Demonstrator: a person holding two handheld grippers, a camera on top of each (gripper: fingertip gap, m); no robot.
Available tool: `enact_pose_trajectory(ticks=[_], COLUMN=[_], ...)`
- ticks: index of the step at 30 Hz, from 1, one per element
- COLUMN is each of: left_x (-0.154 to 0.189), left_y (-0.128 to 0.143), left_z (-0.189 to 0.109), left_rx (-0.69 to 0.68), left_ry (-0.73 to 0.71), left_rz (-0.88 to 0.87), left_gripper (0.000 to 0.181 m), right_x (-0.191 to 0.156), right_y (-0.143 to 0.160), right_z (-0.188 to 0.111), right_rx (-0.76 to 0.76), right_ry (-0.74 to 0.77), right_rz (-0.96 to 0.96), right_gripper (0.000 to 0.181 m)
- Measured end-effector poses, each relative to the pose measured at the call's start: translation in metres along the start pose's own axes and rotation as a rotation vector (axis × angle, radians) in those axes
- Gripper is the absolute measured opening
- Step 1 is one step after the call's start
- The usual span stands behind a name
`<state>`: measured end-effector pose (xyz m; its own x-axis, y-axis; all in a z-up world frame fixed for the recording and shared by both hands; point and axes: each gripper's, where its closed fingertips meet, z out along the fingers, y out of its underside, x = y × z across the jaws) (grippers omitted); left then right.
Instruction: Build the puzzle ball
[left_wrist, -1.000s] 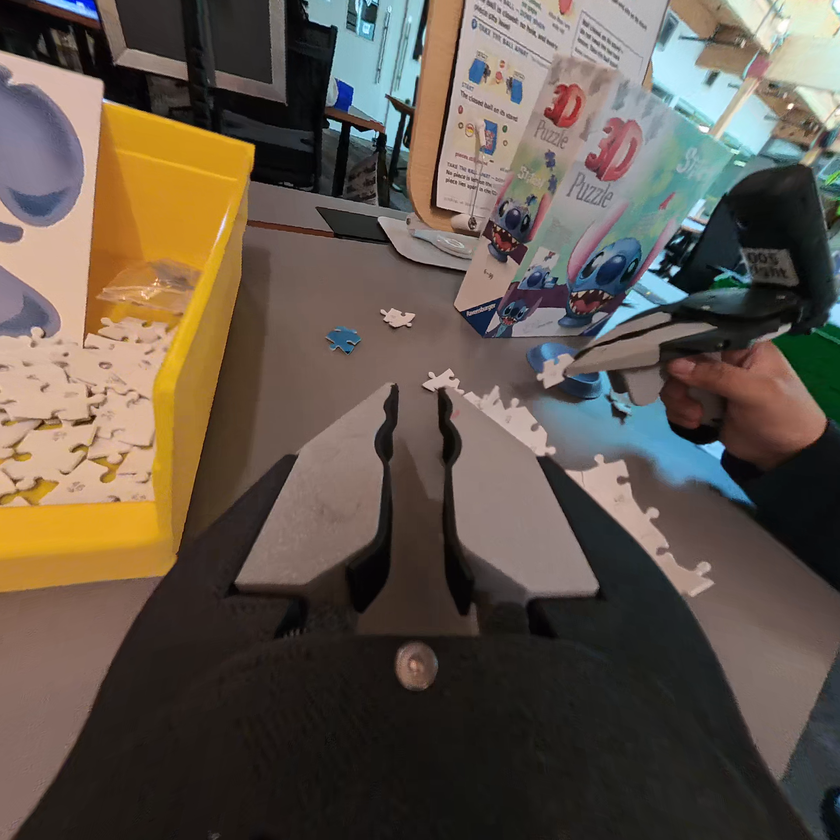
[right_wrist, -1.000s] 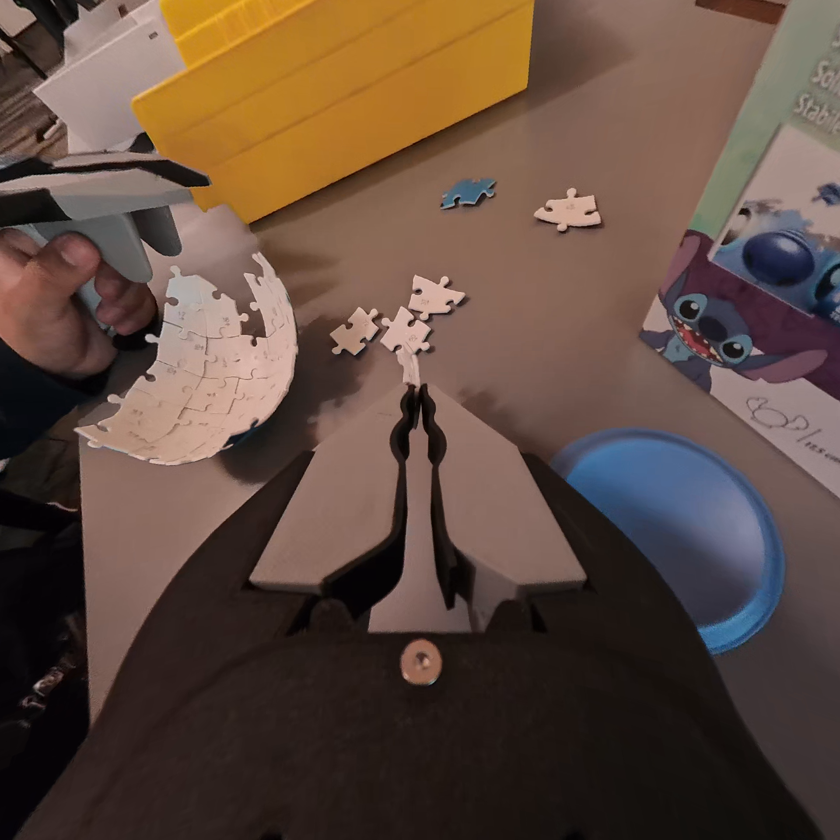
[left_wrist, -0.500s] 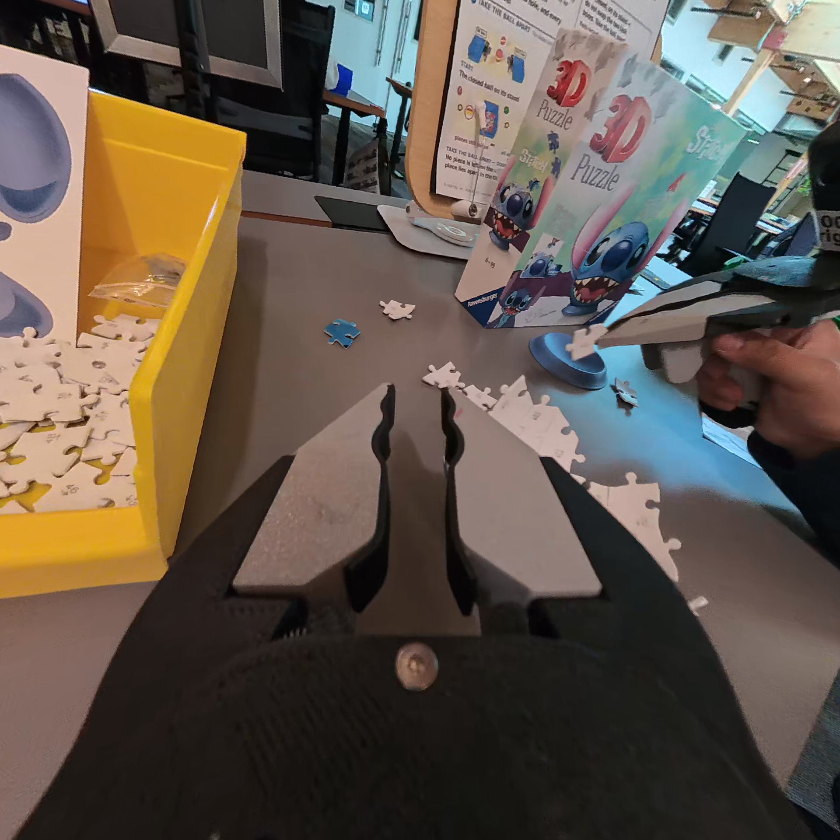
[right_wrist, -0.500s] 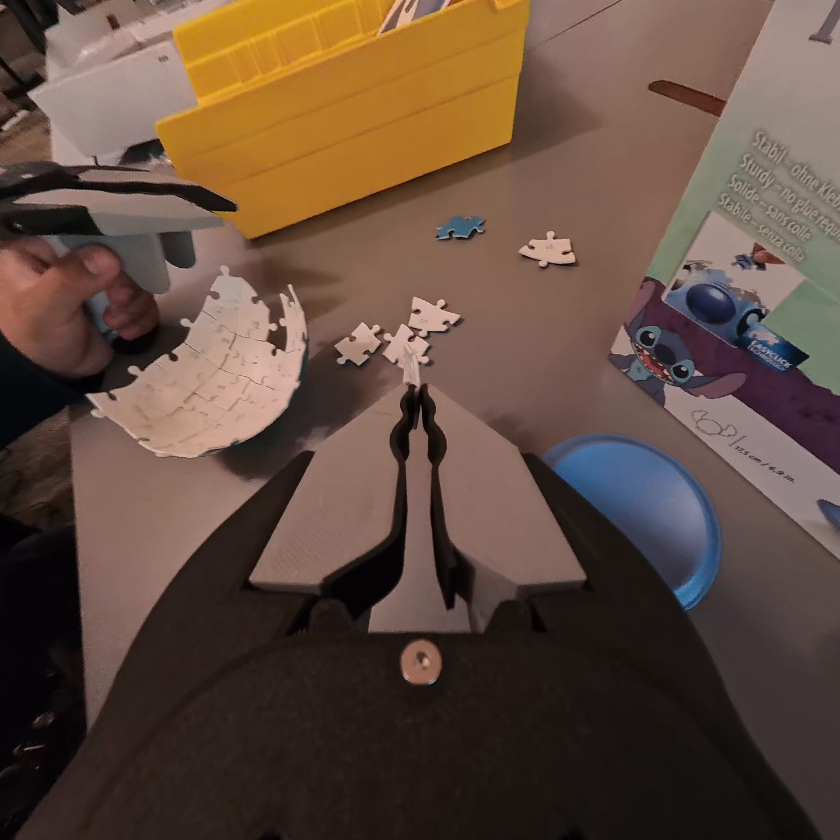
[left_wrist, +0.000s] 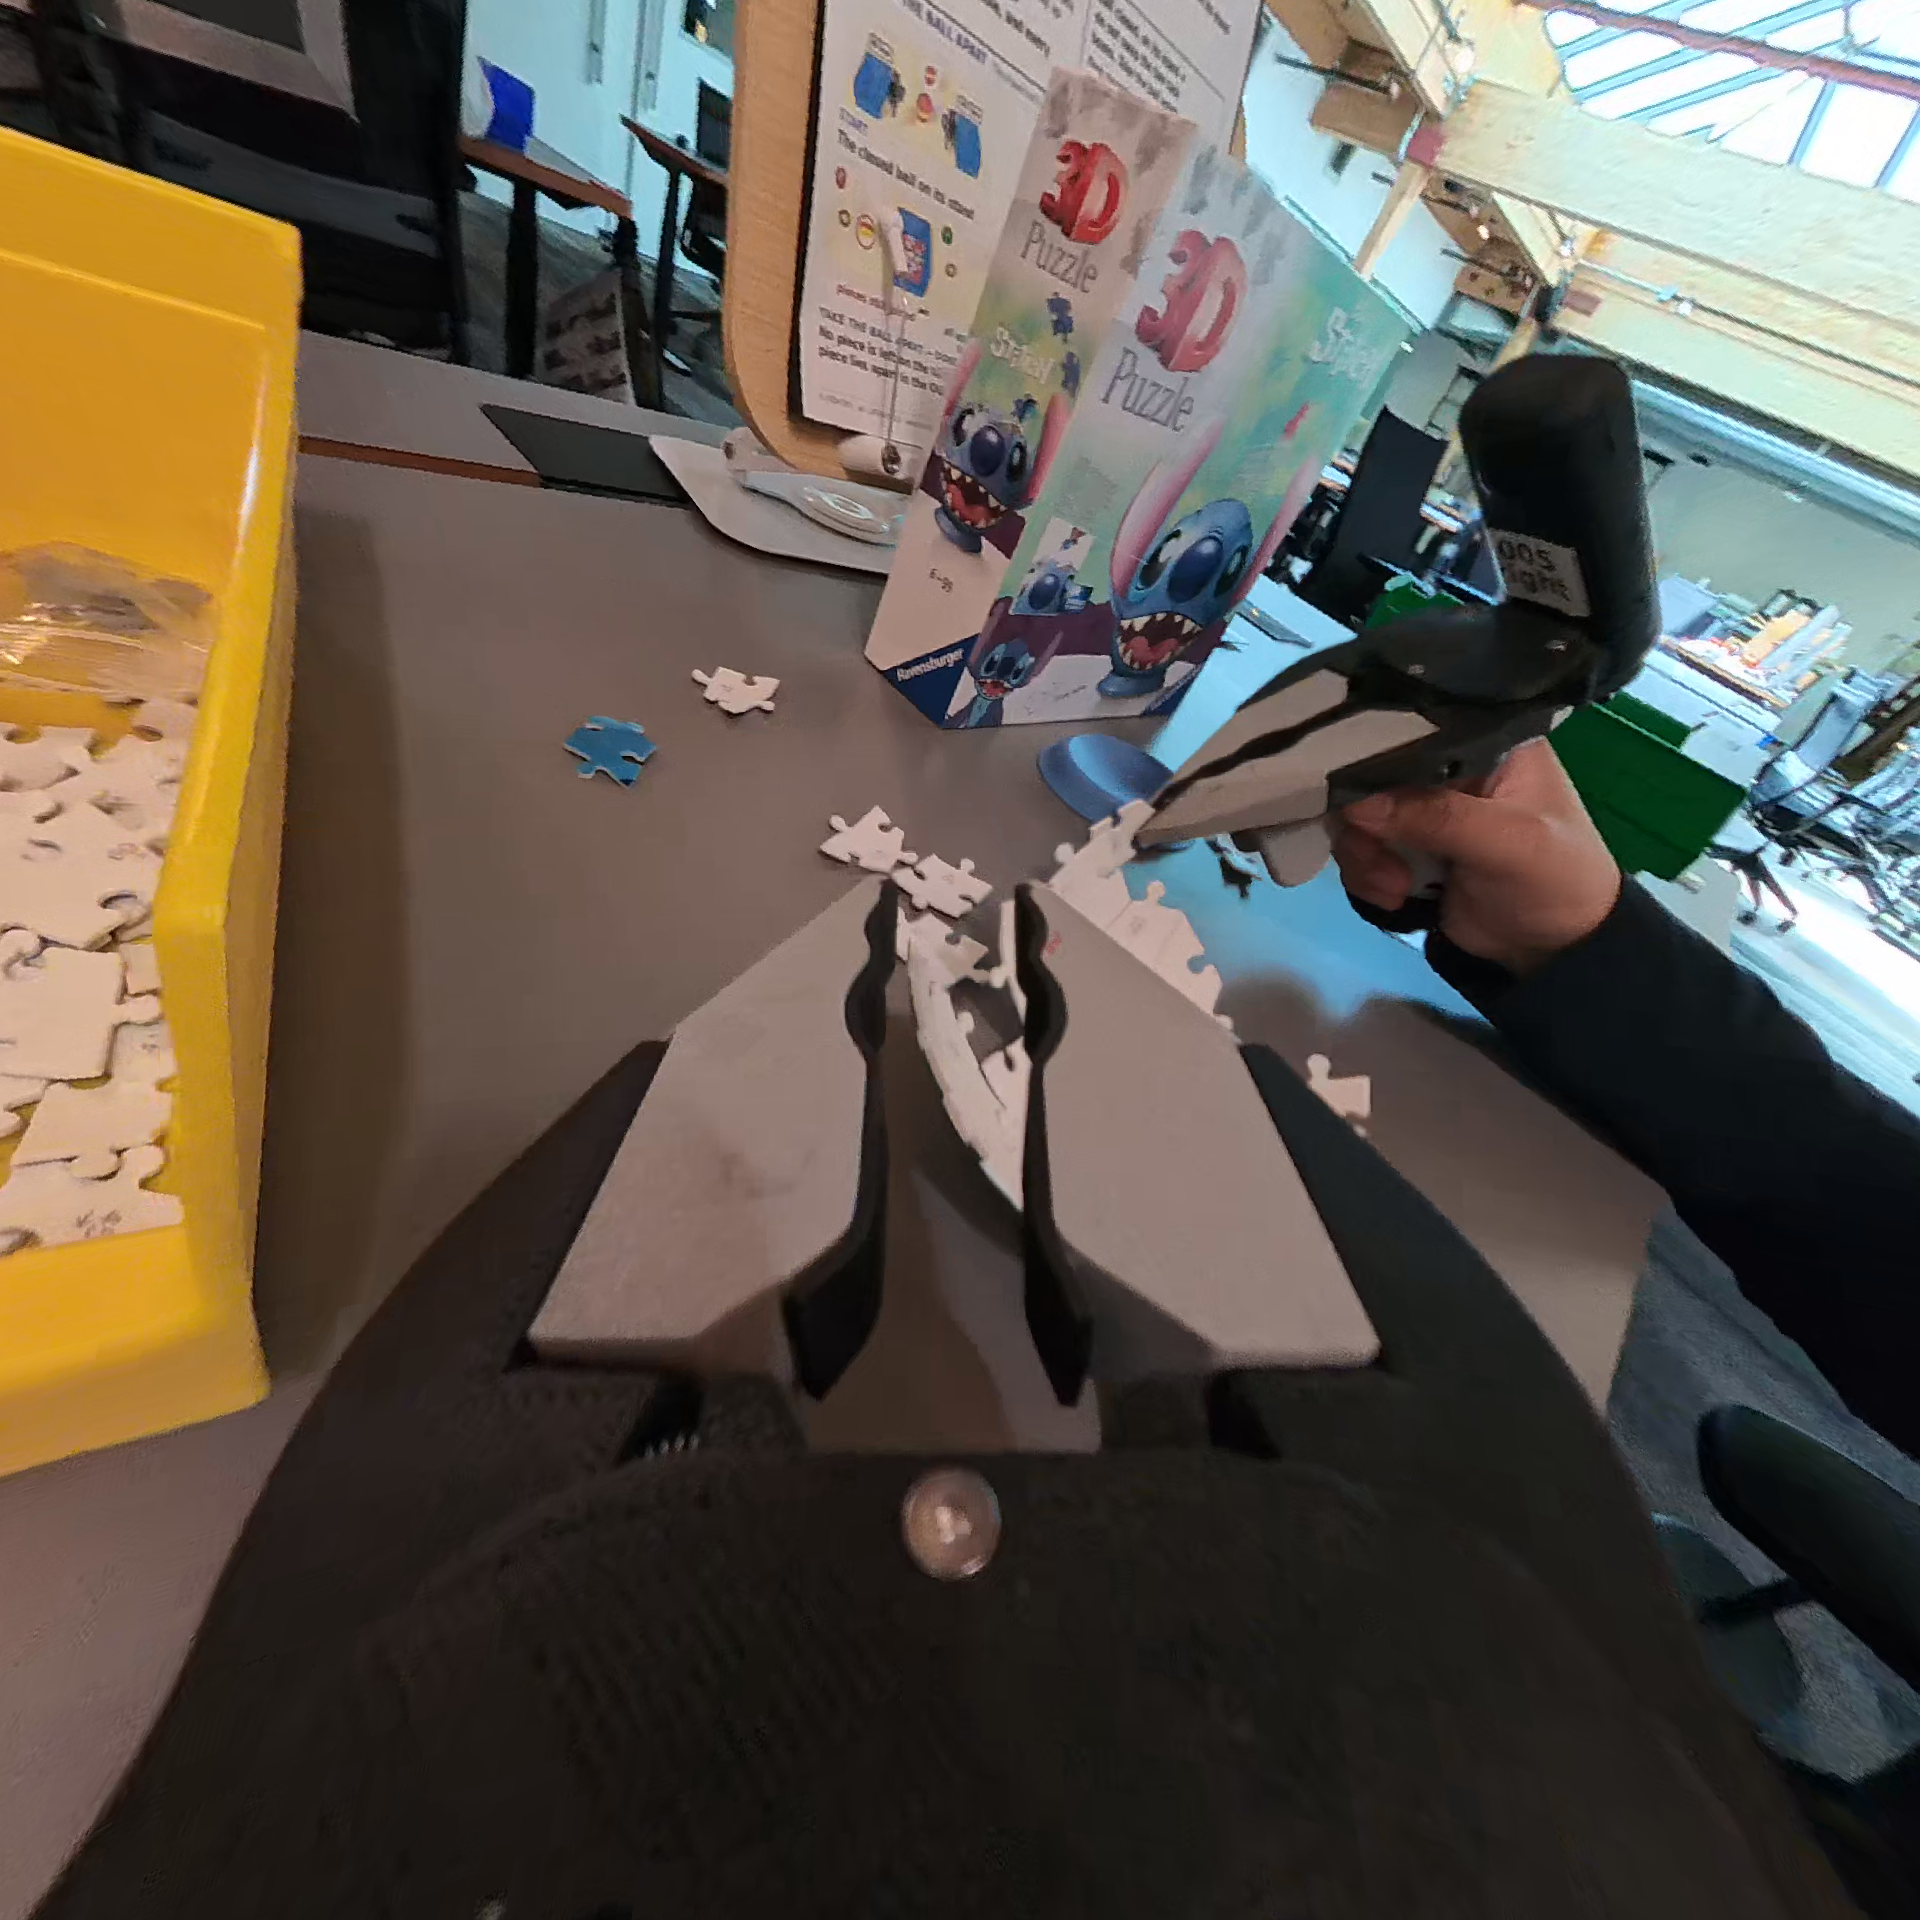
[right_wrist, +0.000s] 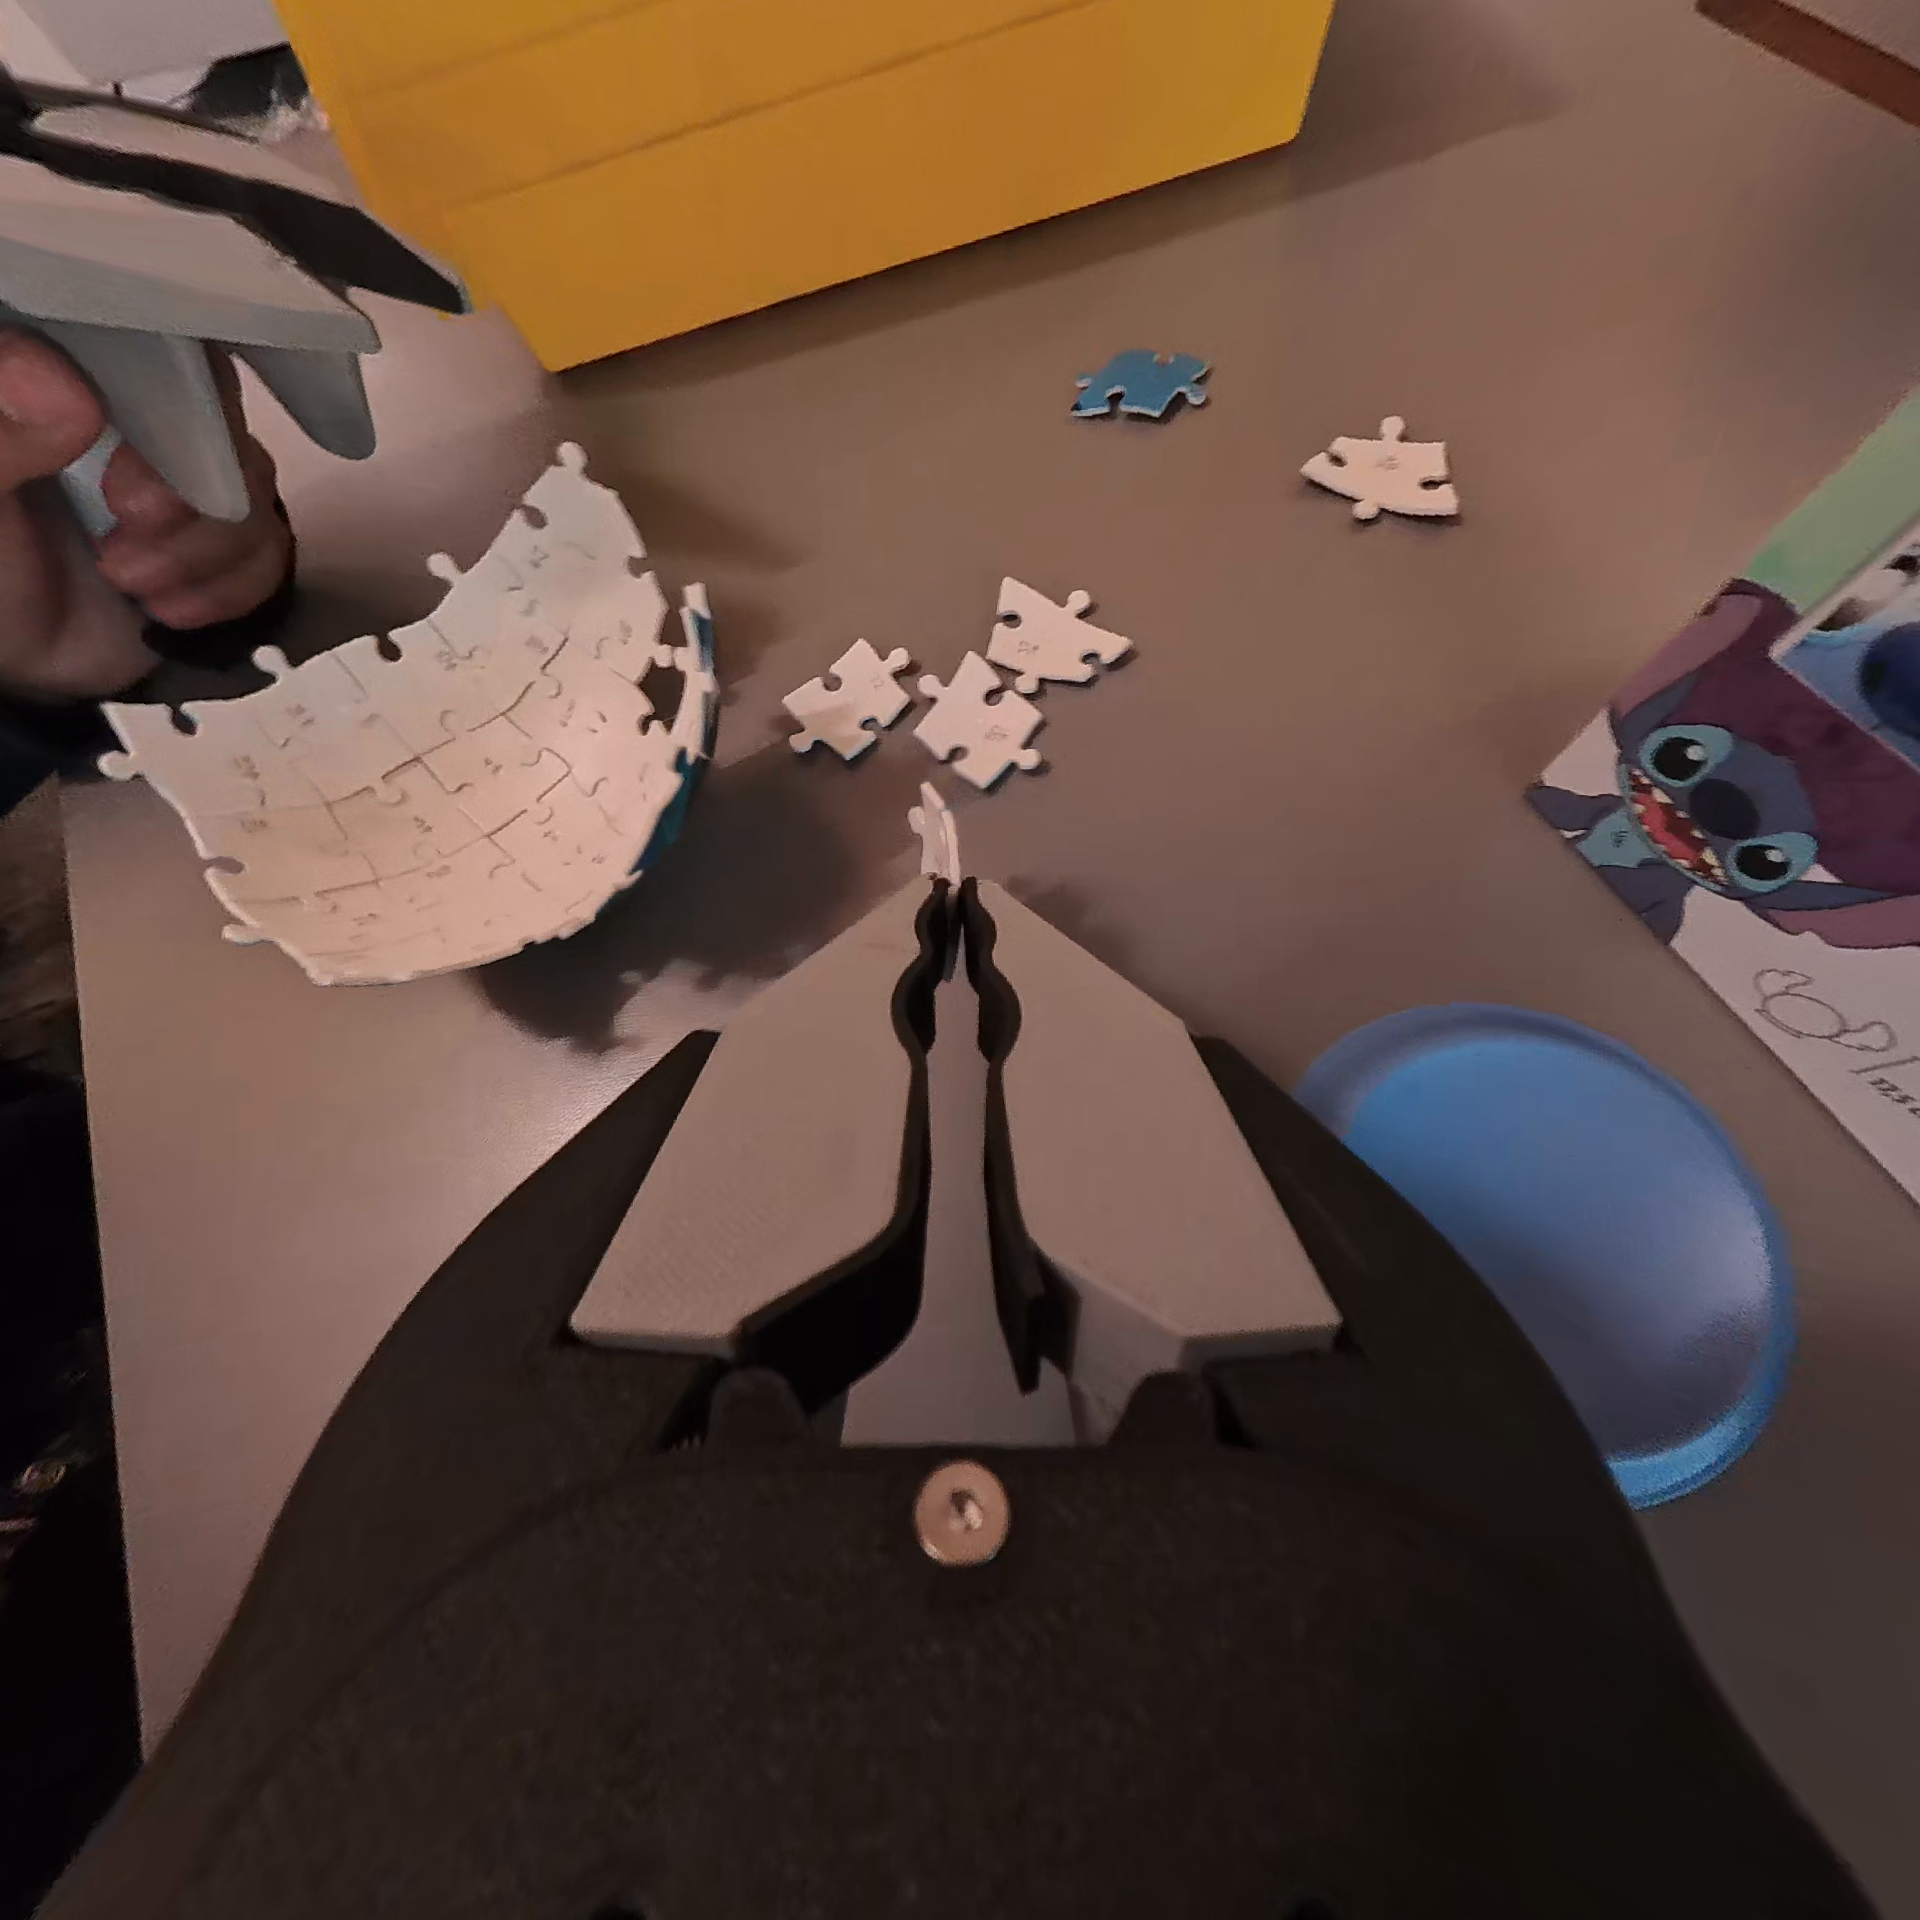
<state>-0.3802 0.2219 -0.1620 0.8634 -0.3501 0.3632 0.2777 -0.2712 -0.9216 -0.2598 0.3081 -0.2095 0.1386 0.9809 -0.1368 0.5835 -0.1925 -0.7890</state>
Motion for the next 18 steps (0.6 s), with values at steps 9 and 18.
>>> enact_pose_trajectory(ticks=[9,18], left_x=[0.01,0.021], left_y=[0.032,0.078], left_z=[0.003,0.028], left_rx=[-0.265,-0.668], left_ry=[0.192,0.337], left_rz=[-0.021,-0.053], left_gripper=[0.029,0.032], right_x=[-0.021,-0.057], right_y=[-0.031,-0.065], right_z=[-0.018,0.002], right_rx=[0.023,-0.397], right_ry=[0.0,-0.257], right_rz=[-0.24,-0.409], right_gripper=[0.0,0.0])
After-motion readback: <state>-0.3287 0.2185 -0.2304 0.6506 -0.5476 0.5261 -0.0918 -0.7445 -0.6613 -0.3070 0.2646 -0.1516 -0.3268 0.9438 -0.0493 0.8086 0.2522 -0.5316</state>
